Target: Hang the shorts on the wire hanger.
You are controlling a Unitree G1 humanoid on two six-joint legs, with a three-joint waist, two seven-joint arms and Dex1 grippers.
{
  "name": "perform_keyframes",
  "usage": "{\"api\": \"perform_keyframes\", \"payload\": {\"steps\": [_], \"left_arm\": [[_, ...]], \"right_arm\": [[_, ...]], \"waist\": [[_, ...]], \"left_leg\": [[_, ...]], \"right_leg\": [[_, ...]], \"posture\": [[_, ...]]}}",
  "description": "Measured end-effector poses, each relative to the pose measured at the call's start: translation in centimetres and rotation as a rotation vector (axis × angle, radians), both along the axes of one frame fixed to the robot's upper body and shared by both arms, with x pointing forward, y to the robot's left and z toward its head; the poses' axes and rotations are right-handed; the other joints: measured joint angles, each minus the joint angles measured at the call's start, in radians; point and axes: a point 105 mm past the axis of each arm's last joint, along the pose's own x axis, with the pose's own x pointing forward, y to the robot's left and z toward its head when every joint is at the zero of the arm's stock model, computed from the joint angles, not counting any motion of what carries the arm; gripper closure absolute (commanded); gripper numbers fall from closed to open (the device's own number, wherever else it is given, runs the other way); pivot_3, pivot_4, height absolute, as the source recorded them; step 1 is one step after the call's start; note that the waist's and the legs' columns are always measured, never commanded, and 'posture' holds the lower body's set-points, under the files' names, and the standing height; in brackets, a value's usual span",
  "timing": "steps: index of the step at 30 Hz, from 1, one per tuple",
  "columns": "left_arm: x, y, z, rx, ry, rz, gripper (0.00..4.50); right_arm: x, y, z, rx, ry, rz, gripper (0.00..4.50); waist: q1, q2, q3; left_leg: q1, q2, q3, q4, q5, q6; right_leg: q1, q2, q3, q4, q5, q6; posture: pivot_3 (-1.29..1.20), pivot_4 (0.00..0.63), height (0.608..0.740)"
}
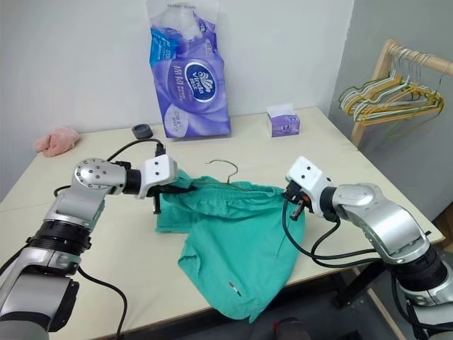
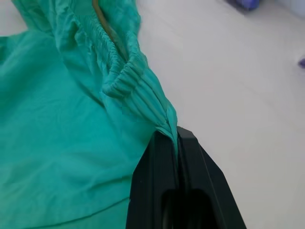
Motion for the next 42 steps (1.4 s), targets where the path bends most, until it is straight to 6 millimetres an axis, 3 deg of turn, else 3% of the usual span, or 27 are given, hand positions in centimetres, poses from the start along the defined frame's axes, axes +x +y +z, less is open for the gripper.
{"api": "perform_keyframes", "payload": {"steps": [8,18,23,27,34,38,42], "left_arm": [[-0.3,-1.5,-1.2,-0.04,0.01,0.008,4.5],[-0.4,-1.8,-2.5,-0.074,0.028,0.036,4.5],[-0.5,-2.1,-2.7,-0.09,0.027,0.039,4.5],[-0.5,-2.3,-2.7,-0.099,0.029,0.036,4.5],[-0.5,-2.5,-2.7,-0.112,0.031,0.028,4.5],[-0.6,-2.6,-2.5,-0.113,0.025,0.024,4.5],[-0.9,-2.3,-2.7,-0.118,0.034,0.038,4.5]], "right_arm": [[-0.2,1.6,-1.4,-0.029,0.018,0.083,4.47],[-1.9,0.6,0.2,-0.016,0.016,0.132,1.2],[-1.8,-0.9,1.0,-0.015,0.016,0.068,1.2],[-1.1,-2.0,-1.0,-0.047,0.058,0.004,1.2],[-0.1,-1.0,-3.6,-0.094,0.098,0.038,1.2],[0.1,-0.6,-2.9,-0.079,0.105,0.068,1.2],[-0.7,-2.2,0.5,-0.032,0.046,0.061,0.28]], "waist": [[-0.002,0.0,0.0],[0.0,0.0,0.0],[0.0,0.0,0.0],[0.0,0.0,0.0],[-0.001,0.0,0.0],[0.002,0.0,0.0],[0.008,0.0,0.0]], "left_leg": [[0.0,0.0,0.0,0.0,0.0,0.0],[0.0,0.0,-0.001,0.0,0.0,0.0],[0.0,0.0,0.0,0.0,0.0,0.0],[0.0,0.0,0.0,0.0,0.0,0.0],[0.0,0.0,0.0,0.0,0.0,0.0],[0.0,0.0,0.0,0.0,0.0,0.0],[0.0,-0.001,-0.001,0.0,0.0,0.0]], "right_leg": [[0.0,0.0,0.0,0.0,0.0,0.0],[0.0,0.0,0.0,0.0,0.0,0.0],[0.0,0.0,0.0,0.0,0.0,0.0],[0.0,0.0,0.0,0.0,0.0,0.0],[0.0,0.0,0.0,0.0,0.0,0.0],[0.0,0.0,0.0,0.0,0.0,0.0],[0.001,-0.001,-0.001,0.0,0.0,0.0]], "posture": [[-0.23,0.0,0.74],[-0.23,0.0,0.74],[-0.23,0.0,0.74],[-0.23,0.0,0.74],[-0.21,0.0,0.74],[-0.19,0.0,0.74],[-0.2,0.0,0.74]]}}
